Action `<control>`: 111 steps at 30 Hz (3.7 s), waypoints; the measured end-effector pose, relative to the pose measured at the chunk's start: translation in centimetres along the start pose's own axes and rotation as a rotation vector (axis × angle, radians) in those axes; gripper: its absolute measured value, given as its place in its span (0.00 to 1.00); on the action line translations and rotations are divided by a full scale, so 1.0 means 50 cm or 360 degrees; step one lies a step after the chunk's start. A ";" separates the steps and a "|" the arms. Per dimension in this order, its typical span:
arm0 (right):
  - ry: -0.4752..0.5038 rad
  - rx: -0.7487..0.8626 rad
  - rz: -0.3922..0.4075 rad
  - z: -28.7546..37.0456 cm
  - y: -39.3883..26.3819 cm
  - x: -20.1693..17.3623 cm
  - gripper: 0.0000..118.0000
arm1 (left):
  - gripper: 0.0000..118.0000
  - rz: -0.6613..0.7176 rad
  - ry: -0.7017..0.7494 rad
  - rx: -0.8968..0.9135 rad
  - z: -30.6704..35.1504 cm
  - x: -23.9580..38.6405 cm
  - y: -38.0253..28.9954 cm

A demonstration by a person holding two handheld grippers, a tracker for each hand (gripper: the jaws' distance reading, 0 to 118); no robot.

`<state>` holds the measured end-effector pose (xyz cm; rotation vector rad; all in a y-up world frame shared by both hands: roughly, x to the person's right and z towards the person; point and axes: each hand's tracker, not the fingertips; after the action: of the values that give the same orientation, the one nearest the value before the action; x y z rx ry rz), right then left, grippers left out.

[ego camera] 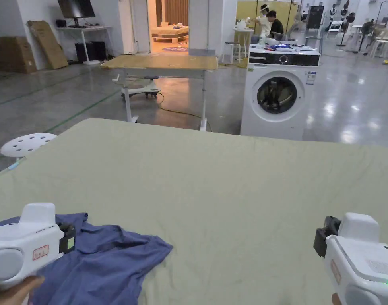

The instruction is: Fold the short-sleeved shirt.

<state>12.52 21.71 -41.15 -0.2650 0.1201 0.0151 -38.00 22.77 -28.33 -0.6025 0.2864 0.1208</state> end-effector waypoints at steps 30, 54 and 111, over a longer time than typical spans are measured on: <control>0.0018 -0.0135 -0.0014 -0.024 -0.055 -0.030 0.00 | 0.00 -0.0190 0.0077 -0.0527 -0.094 -0.023 -0.122; -0.0011 -0.0013 -0.0038 0.007 -0.002 0.001 0.00 | 0.00 0.0083 -0.0098 0.0432 0.113 -0.049 0.180; -0.0185 0.0256 0.0059 0.121 0.062 0.104 0.00 | 0.00 -0.0089 -0.0392 0.0629 -0.160 0.292 0.107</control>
<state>18.29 26.30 -36.79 -0.1007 0.0105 0.0573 -26.98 22.96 -41.90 -0.1990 0.0499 0.0806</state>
